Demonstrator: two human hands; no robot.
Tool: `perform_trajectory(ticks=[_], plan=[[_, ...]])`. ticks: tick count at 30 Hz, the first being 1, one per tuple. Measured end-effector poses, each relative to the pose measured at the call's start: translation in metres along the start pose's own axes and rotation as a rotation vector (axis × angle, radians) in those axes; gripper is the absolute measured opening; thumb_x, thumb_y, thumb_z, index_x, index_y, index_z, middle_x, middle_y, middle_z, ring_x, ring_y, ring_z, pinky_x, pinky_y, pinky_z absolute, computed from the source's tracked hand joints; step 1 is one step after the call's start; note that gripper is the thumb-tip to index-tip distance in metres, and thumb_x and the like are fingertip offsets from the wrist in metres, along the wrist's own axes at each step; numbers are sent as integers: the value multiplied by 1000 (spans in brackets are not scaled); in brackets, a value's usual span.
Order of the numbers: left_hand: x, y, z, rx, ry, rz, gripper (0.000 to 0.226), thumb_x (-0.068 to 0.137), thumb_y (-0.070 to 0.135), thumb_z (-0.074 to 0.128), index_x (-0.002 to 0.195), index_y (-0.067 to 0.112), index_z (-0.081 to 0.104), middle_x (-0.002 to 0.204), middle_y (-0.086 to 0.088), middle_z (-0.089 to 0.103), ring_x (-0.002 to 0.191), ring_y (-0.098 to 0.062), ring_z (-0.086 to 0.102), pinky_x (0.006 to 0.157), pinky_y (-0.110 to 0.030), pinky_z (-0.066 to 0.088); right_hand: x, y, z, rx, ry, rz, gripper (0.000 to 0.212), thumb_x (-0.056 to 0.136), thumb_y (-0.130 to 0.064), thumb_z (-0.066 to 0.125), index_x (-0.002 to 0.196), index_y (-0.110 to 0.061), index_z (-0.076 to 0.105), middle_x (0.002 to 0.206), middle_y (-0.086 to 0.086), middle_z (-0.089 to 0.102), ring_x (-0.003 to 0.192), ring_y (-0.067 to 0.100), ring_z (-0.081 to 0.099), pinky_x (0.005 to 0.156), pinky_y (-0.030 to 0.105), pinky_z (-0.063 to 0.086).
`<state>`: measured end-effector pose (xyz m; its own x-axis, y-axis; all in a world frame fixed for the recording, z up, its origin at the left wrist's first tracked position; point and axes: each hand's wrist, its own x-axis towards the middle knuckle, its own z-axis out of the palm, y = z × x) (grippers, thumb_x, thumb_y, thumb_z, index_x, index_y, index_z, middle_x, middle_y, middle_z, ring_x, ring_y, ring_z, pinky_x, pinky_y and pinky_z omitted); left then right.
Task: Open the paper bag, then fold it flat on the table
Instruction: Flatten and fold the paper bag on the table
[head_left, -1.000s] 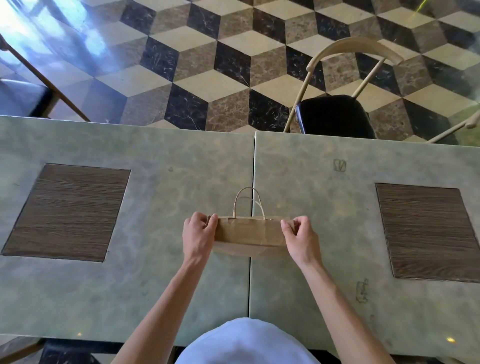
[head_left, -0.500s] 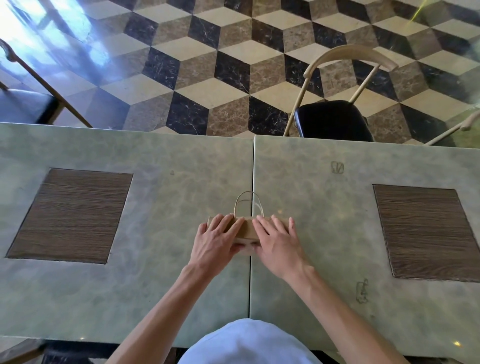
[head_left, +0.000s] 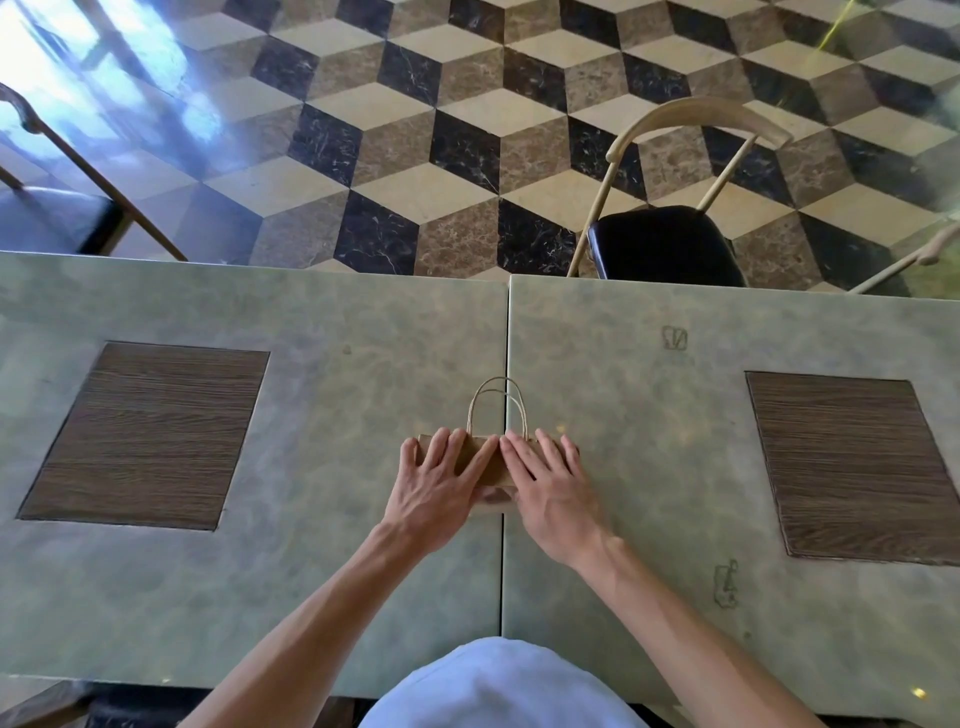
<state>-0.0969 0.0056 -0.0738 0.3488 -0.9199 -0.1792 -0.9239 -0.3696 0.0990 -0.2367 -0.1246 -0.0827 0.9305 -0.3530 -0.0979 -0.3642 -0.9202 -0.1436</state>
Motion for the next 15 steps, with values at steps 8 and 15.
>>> perform_trajectory(ticks=[8,15], plan=[[5,5,-1,-229,-44,-180,49,97,55,10,145,51,14,144,2,29,137,-18,18,110,-58,15,3,1,5,198,42,129,59,100,-50,18,145,-24,44,154,-9,40,141,22,37,115,49,11],[26,37,6,-171,68,-520,36,94,53,27,105,28,50,111,-3,50,111,-25,40,91,-51,29,32,-30,4,74,76,497,30,96,-40,36,98,-23,61,102,1,63,105,29,56,104,70,23]])
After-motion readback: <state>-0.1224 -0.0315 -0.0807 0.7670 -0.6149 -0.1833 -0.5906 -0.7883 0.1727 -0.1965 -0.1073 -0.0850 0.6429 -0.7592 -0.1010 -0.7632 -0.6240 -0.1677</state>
